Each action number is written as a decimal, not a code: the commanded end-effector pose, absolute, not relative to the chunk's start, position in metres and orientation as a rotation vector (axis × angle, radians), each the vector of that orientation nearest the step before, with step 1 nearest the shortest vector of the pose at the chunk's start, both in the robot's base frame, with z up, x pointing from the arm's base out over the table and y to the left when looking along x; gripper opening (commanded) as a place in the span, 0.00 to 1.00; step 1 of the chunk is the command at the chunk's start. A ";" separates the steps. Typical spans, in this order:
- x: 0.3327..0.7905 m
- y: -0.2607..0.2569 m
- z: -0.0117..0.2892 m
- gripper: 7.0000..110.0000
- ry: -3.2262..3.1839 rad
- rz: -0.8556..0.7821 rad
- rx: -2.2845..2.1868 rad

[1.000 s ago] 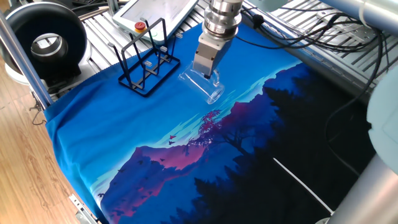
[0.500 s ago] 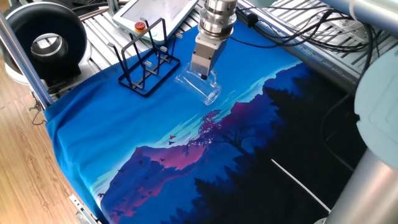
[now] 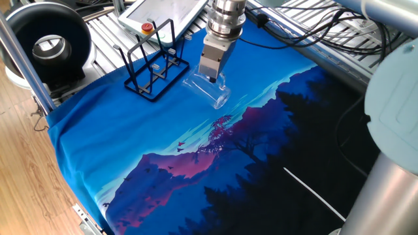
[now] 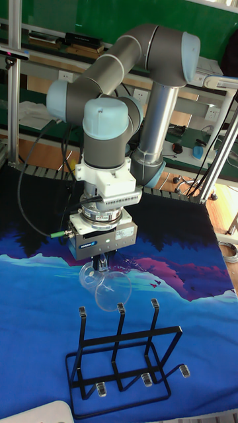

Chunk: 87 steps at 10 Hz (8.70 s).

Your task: Put the cup on the cup rack

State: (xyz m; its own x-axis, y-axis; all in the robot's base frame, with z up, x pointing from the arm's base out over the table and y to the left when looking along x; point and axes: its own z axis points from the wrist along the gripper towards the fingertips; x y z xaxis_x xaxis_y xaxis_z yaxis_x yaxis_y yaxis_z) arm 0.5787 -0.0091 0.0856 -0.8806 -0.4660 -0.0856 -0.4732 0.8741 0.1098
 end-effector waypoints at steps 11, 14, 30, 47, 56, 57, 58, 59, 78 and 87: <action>0.606 0.007 0.076 0.00 2.944 0.265 -0.777; 0.610 0.011 0.075 0.00 2.929 0.291 -0.778; 0.620 0.007 0.063 0.00 2.963 0.289 -0.765; 0.611 0.003 0.061 0.15 3.055 0.281 -0.632; 0.603 -0.004 0.068 0.15 3.059 0.266 -0.608; 0.601 -0.005 0.069 0.15 3.060 0.271 -0.608; 0.602 -0.003 0.071 0.15 3.047 0.280 -0.597; 0.604 -0.002 0.072 0.15 3.035 0.284 -0.585; 0.615 -0.010 0.076 0.15 2.874 0.319 -0.657; 0.610 -0.001 0.083 0.15 2.779 0.395 -0.653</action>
